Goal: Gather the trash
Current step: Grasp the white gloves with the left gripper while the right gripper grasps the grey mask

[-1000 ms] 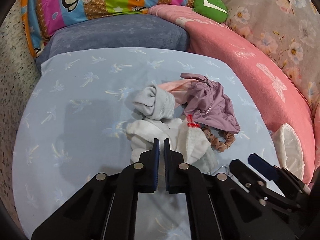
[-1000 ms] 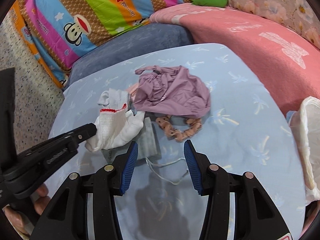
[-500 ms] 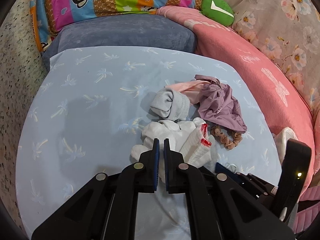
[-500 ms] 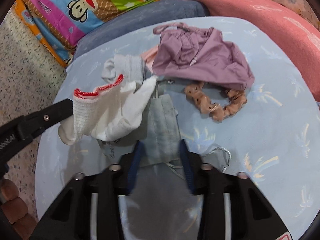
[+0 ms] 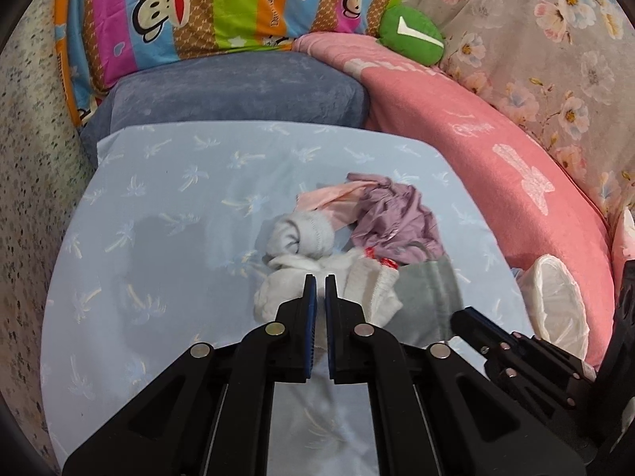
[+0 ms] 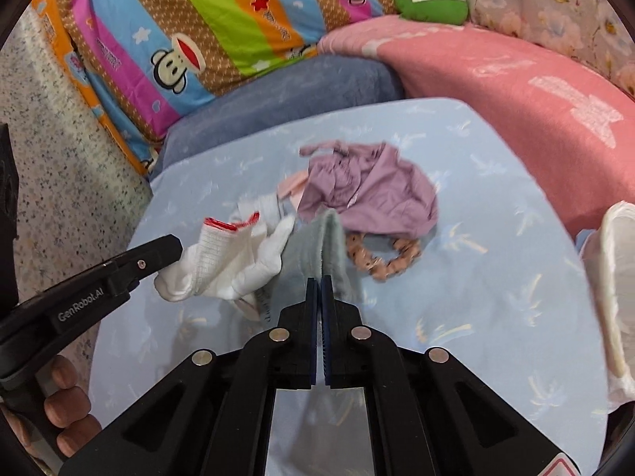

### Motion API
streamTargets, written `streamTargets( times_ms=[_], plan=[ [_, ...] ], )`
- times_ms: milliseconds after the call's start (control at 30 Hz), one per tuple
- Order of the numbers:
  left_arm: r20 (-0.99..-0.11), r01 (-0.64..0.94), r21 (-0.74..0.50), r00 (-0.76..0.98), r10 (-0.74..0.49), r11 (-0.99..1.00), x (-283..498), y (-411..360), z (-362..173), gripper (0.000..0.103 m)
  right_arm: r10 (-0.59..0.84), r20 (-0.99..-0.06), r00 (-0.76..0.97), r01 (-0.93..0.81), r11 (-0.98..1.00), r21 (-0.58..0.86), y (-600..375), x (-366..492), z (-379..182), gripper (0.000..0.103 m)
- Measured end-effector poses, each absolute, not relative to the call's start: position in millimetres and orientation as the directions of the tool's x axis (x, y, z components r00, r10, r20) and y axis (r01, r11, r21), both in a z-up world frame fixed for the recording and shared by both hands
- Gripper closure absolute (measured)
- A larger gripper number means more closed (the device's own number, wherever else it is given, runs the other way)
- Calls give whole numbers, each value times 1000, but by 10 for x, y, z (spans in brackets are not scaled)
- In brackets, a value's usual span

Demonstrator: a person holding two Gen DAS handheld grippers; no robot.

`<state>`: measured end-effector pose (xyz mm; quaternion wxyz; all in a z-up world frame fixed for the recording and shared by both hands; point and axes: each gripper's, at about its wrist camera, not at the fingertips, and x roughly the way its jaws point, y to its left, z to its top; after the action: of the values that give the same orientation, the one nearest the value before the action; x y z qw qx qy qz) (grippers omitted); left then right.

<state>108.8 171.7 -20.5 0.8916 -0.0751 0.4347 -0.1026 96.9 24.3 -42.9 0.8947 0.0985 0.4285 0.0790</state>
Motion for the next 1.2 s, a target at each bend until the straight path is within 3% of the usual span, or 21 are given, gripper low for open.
streamTargets(
  times_ms=[400,533,567,633,667,700,1067,1133,1200],
  plan=[
    [-687,224,-231,651,-322,947,1055,1288,292,99,146,-643,751,24,968,248,-383,695,253,101],
    [-699,224,-233,638,-323,946,1040,1249,276,97,134,-633,763,44,965,258,-528,601,308,101],
    [-713,209,-234,627,-314,950,1040,1265,220,93,135,-634,762,47,964,262,-550,582,305,101],
    [-749,166,-234,597,-286,958,1043,1344,39,65,140,-634,760,48,962,269,-561,553,288,101],
    [-762,130,-229,593,-261,965,1043,1409,-60,42,145,-635,759,46,961,274,-561,540,276,101],
    [-768,98,-224,595,-238,970,1013,1449,-130,35,148,-637,756,43,961,275,-545,535,259,101],
    [-888,-52,-205,429,-163,977,1127,1834,-1084,35,176,-677,714,18,963,268,-258,590,11,101],
    [-897,-45,-209,406,-173,977,1141,1815,-1161,45,177,-682,710,14,964,265,-229,593,-4,101],
    [-904,-32,-224,380,-195,974,1138,1790,-1221,61,174,-683,710,14,965,261,-223,590,-7,101]
  ],
)
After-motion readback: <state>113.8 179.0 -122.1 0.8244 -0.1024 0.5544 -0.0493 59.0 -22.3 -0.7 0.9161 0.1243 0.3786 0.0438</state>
